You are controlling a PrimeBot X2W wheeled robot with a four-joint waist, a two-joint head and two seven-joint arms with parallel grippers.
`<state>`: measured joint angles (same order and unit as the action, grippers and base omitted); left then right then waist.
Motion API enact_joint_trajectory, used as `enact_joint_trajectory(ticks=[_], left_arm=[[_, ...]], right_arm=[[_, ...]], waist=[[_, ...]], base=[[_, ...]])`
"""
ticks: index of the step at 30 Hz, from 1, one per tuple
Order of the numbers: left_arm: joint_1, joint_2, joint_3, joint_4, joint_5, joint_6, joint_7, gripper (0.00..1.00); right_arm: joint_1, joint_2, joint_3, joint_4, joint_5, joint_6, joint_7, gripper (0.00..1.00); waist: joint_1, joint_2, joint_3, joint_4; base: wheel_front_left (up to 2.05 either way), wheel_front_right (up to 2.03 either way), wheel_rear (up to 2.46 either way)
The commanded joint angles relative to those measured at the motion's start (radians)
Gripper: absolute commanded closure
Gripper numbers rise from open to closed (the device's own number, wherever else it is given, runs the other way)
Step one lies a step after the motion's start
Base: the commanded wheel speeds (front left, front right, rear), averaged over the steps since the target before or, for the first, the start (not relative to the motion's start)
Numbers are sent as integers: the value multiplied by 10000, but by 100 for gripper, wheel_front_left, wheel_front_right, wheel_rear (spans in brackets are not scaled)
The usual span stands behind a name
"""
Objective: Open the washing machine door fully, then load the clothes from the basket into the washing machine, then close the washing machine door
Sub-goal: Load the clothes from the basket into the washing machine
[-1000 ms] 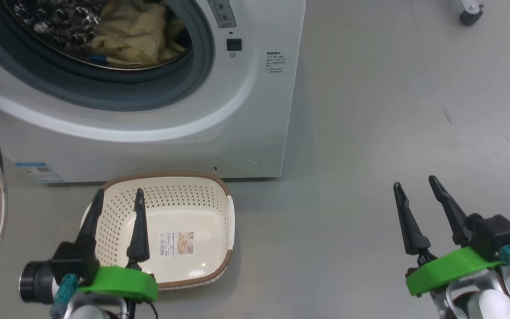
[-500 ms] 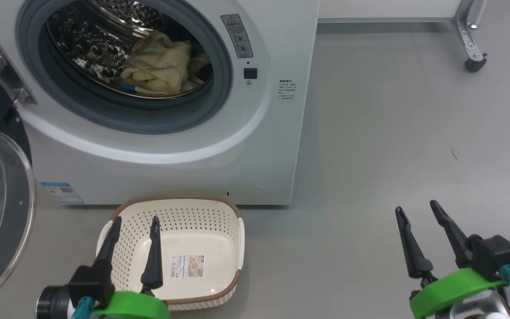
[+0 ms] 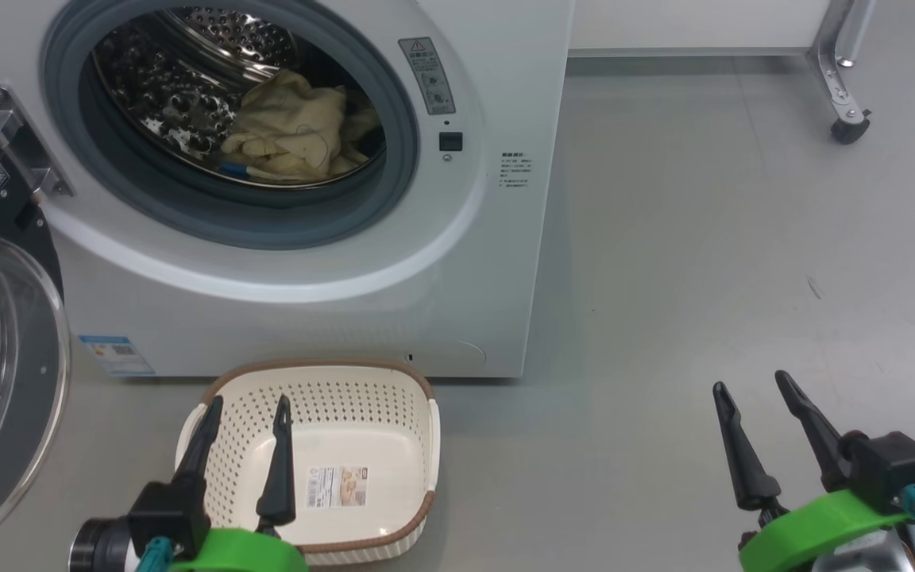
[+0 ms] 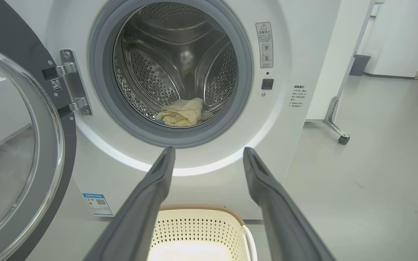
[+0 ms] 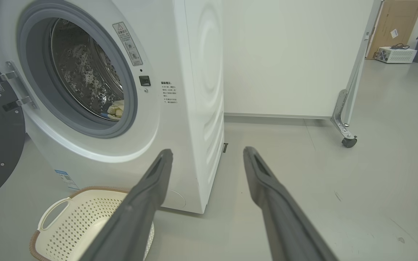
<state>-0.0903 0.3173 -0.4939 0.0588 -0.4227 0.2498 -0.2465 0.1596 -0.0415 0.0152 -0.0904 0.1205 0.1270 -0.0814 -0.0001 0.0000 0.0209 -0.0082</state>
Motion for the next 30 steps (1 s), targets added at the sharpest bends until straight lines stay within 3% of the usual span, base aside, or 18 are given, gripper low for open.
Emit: enact_joint_trajectory(ticks=[1, 30], left_arm=[[-250, 148, 344, -234, 23, 1368, -85, 0], [-233, 186, 161, -145, -61, 1473, -20, 0]], right_arm=[[-256, -87, 157, -398, -49, 37, 20, 0], [-180, -87, 157, -347, 2, 37, 21, 0]], waist=[[1, 0, -23, 4], [1, 0, -207, 75]], base=[[0, 0, 0], [0, 0, 0]])
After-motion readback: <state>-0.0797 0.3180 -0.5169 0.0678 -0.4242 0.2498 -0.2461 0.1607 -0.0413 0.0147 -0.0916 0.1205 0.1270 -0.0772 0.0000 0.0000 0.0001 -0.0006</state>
